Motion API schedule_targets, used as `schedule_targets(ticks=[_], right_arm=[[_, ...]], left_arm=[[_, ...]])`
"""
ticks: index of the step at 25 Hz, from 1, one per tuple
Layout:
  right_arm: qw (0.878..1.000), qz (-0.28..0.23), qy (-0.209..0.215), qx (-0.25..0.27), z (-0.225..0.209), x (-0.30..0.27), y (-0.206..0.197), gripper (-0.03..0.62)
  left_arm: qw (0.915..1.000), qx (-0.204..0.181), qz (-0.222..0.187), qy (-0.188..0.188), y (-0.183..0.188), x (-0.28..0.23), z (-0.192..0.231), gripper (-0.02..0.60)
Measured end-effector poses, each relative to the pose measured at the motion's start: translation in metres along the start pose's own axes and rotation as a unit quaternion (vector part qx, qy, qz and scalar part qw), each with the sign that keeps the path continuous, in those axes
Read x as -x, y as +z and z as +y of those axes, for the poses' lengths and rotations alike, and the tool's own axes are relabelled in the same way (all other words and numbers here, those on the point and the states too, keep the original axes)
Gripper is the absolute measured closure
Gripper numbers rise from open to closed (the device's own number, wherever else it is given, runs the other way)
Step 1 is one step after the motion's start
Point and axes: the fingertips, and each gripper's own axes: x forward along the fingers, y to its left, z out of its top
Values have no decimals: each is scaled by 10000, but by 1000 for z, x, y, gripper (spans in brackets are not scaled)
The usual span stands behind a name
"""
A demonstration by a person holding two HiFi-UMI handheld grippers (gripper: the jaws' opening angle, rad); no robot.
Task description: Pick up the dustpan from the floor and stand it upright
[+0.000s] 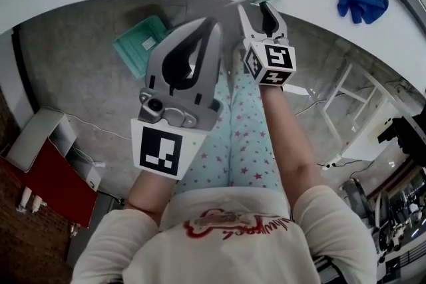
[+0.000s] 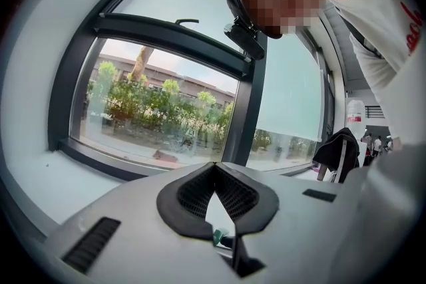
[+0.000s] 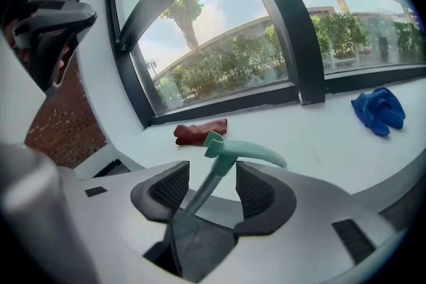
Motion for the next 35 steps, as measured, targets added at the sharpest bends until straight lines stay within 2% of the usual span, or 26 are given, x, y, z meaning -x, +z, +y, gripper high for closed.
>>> schedule_targets(ticks=[4, 8, 9, 10, 15, 23, 26, 30, 32, 35], right_arm=[[9985, -176, -10, -522, -8, -15, 2, 382], [9952, -312, 257, -896, -9, -29, 9, 386], [9957, -293, 266, -837, -9, -32, 11, 430], [9967, -255, 269, -725, -8, -34, 12, 446], [9979, -261, 520, -274, 27, -29, 28, 451], [9912, -317, 1113, 640, 137, -13, 62, 465], [9853, -299, 1345, 1009, 177, -13, 73, 468], [9739, -319, 1651, 1526, 229, -15, 82, 470], [9655, -360, 1860, 1786, 257, -14, 86, 470], [9465, -359, 2297, 2240, 297, -11, 84, 471]], left_arm=[[10000, 21, 72, -17, -8, 2, 4, 561], [10000, -11, 90, -24, -10, 8, 4, 561], [9999, -14, 101, -21, -10, 10, 5, 561], [9999, -11, 114, -10, -10, 12, 7, 561], [9998, -16, 61, 182, 0, 29, 19, 561], [9957, -113, -274, 872, 48, 70, 59, 561], [9894, -136, -433, 1380, 65, 100, 83, 561], [9761, -217, -560, 2089, 75, 150, 121, 561], [9682, -220, -617, 2413, 77, 175, 137, 561], [9517, -172, -743, 2973, 82, 212, 155, 561]])
